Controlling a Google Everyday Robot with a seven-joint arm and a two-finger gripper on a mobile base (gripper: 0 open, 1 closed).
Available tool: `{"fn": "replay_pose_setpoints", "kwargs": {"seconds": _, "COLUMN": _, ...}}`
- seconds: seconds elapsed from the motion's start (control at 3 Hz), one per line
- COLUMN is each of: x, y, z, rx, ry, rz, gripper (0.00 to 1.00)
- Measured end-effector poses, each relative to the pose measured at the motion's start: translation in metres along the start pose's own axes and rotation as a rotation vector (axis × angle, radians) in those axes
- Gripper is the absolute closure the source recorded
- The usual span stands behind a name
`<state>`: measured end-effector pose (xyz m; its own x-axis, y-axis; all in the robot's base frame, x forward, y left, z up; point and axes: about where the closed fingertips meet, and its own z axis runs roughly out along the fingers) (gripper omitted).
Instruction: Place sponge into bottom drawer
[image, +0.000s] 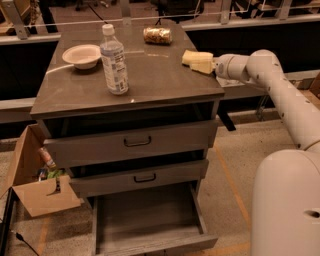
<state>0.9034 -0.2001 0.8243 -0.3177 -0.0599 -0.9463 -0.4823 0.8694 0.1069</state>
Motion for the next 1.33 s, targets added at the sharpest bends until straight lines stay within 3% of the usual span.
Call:
{"fn": "replay_pose_setpoints", "kwargs": {"seconds": 0.33, "x": -0.001, "y": -0.001, "z": -0.001, "rx": -0.001, "ry": 0.001, "rz": -0.002, "gripper": 0.87}}
{"fn": "replay_pose_setpoints", "kwargs": {"seconds": 0.67, "x": -0.001, "y": 0.000, "z": -0.001, "rx": -0.001, "ry": 0.001, "rz": -0.003, "gripper": 1.00}}
{"fn": "replay_pose_setpoints", "kwargs": {"seconds": 1.0, "x": -0.015, "y": 0.012, "z": -0.041, "rx": -0.018, "ry": 0.028, "rz": -0.056, "gripper": 1.00}}
{"fn": "replay_pose_setpoints", "kwargs": {"seconds": 1.33, "x": -0.032, "y": 0.036, "z": -0.108, "rx": -0.026, "ry": 0.087, "rz": -0.127, "gripper": 1.00}}
